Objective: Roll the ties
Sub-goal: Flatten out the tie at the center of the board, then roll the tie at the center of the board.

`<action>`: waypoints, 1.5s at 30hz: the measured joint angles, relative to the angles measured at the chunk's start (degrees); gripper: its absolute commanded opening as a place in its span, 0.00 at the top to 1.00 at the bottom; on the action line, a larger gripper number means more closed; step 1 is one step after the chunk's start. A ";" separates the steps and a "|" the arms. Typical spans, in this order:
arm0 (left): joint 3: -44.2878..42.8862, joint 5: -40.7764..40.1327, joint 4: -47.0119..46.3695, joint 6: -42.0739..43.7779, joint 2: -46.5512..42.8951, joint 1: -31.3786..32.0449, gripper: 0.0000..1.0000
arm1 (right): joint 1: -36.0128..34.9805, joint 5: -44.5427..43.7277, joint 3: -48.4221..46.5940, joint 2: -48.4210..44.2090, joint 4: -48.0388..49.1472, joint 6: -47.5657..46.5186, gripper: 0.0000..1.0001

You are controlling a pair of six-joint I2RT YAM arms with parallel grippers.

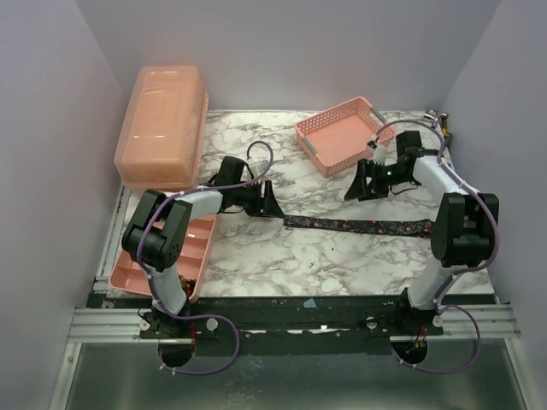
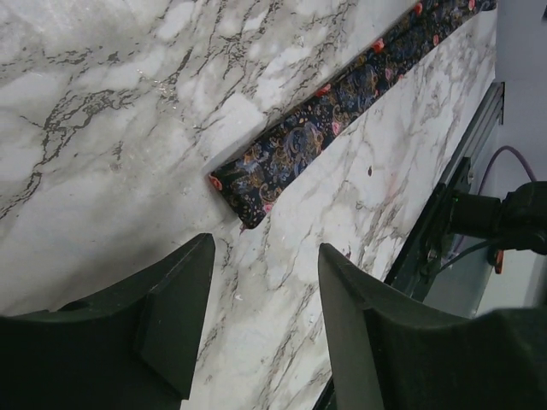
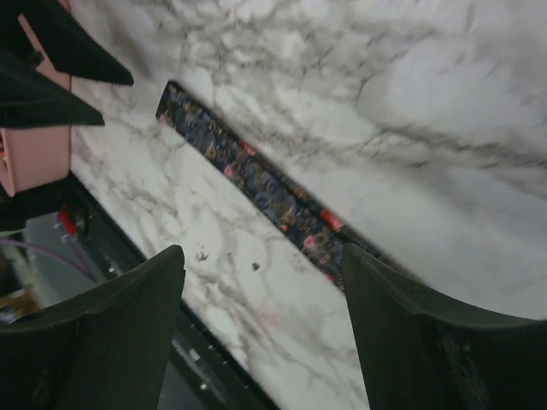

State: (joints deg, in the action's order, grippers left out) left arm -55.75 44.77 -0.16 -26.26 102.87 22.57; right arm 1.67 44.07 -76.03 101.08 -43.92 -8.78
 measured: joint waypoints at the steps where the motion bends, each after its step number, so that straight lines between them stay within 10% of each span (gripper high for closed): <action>1: -0.02 -0.02 -0.52 -0.72 0.50 0.00 0.49 | -0.48 0.81 2.51 -0.09 0.24 1.44 0.34; 16: -0.90 0.09 -4.55 -7.13 7.37 1.92 0.57 | -9.57 3.19 8.92 2.32 7.19 11.34 0.72; 30: -2.08 0.81 -6.86 -9.79 9.86 2.58 0.99 | -18.12 1.70 5.99 9.49 12.68 17.97 0.91; 45: 5.64 0.79 -8.79 -10.01 -0.37 2.23 1.00 | -24.28 -5.03 2.75 15.30 13.88 18.34 0.99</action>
State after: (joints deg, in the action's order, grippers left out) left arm -50.11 45.56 -8.95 -36.27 102.50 24.80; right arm -22.61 39.05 -73.28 116.38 -30.04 9.56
